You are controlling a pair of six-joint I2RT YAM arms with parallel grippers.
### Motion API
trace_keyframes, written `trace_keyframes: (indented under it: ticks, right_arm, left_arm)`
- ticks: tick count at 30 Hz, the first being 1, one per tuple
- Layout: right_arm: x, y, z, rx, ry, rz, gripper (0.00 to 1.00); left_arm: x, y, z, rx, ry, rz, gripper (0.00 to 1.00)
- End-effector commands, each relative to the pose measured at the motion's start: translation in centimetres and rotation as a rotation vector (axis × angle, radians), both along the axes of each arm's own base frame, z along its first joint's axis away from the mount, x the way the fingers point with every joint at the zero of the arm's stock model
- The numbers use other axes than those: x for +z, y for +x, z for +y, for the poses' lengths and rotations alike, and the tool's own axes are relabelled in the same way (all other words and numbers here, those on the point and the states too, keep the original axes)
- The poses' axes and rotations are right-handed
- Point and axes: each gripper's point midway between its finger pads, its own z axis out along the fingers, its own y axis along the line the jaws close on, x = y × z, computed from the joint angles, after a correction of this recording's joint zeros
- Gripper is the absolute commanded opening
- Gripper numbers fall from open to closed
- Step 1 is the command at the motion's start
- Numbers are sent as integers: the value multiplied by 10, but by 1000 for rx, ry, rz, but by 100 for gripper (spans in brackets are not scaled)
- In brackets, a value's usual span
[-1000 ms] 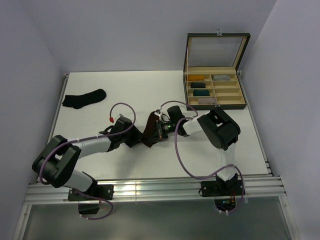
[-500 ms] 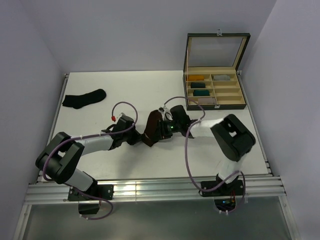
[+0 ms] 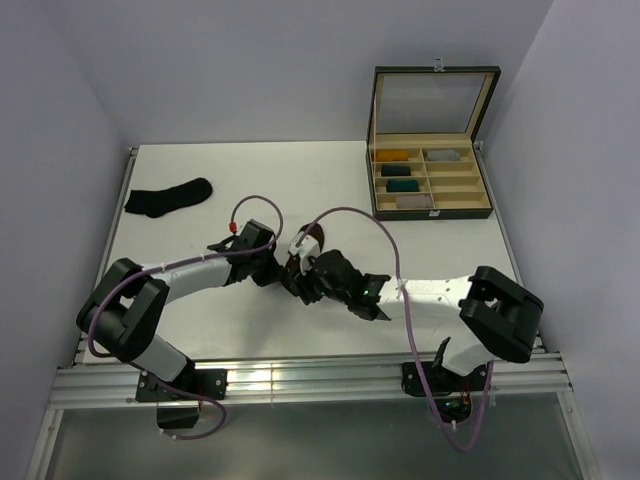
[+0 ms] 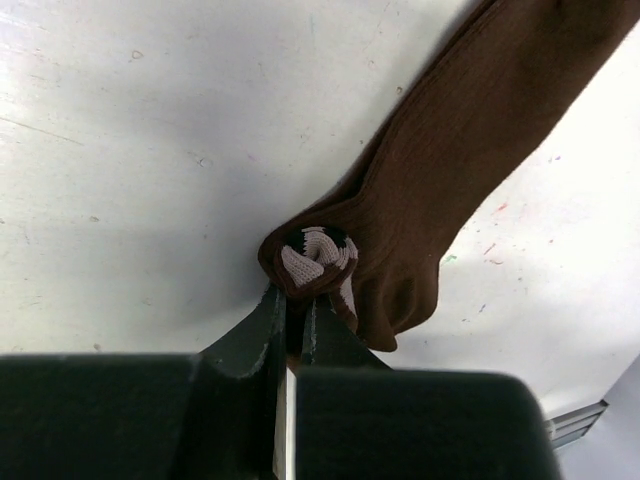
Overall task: Roll the socks
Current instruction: Roll the sock at the center of the board.
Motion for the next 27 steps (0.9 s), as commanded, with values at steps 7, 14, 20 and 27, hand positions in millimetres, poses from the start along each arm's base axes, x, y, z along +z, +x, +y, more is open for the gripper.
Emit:
trace_keyframes:
  ticks: [7, 14, 20, 27]
  right_arm:
    - [-14, 6, 22, -24, -230, -283, 53]
    - [-40, 2, 35, -6, -314, -309, 48]
    - [-60, 7, 27, -36, -379, -315, 26]
    - [-66, -10, 30, 44, -316, -157, 0]
  left_arm:
    - [-5, -6, 6, -60, 85, 45, 0]
    - [-8, -7, 6, -67, 90, 55, 0]
    - [-7, -9, 4, -69, 68, 56, 0]
    - [-3, -9, 5, -53, 44, 30, 15]
